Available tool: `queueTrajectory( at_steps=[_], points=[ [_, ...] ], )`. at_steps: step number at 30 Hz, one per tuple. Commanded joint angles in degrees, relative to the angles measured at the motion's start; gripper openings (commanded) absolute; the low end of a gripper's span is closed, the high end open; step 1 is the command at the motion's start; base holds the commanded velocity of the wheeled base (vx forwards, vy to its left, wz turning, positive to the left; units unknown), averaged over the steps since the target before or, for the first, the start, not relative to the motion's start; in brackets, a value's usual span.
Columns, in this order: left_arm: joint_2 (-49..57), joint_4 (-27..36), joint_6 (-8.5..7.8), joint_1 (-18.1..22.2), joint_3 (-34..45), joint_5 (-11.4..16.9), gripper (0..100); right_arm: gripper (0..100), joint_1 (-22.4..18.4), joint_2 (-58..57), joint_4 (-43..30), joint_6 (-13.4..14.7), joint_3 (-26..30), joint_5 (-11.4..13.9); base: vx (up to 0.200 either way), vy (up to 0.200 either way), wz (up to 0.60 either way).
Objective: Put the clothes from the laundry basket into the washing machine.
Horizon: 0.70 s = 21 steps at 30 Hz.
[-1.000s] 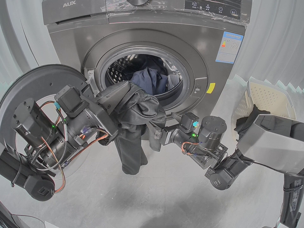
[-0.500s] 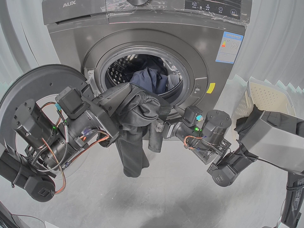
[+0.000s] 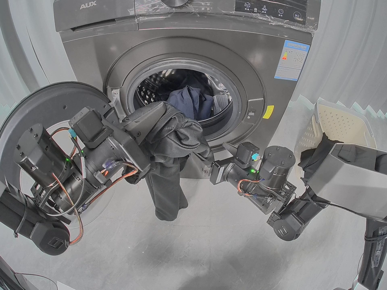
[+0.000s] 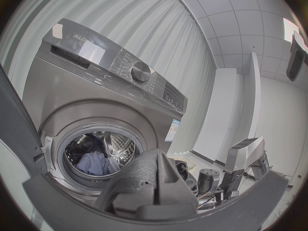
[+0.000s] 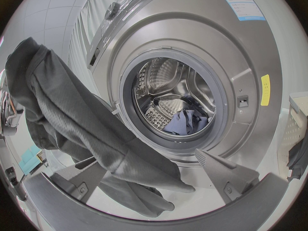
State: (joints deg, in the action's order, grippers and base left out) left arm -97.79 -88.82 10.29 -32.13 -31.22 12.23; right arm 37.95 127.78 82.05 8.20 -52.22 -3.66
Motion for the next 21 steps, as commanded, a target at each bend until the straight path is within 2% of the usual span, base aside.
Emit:
queueTrajectory(
  at_steps=[1,18,19,21],
  points=[
    [0.1,0.0,-0.01,-0.1,0.3,0.0,0,100,0.2,0.1,-0.1,-0.2,-1.4,0.2,0.0,0.0,0.0],
    [-0.1,0.0,-0.01,-0.6,0.6,0.1,0,100,1.2,2.5,0.6,-0.1,-6.5,0.4,0.0,0.0,0.0],
    [-0.1,0.0,-0.01,-0.6,0.6,0.1,0,0,1.4,2.5,0.7,-0.1,-6.8,0.4,0.0,0.0,0.0],
    [-0.1,0.0,-0.01,-0.6,0.7,0.1,0,0,1.7,2.4,0.7,0.0,-7.2,0.4,0.0,0.0,0.0]
  ],
)
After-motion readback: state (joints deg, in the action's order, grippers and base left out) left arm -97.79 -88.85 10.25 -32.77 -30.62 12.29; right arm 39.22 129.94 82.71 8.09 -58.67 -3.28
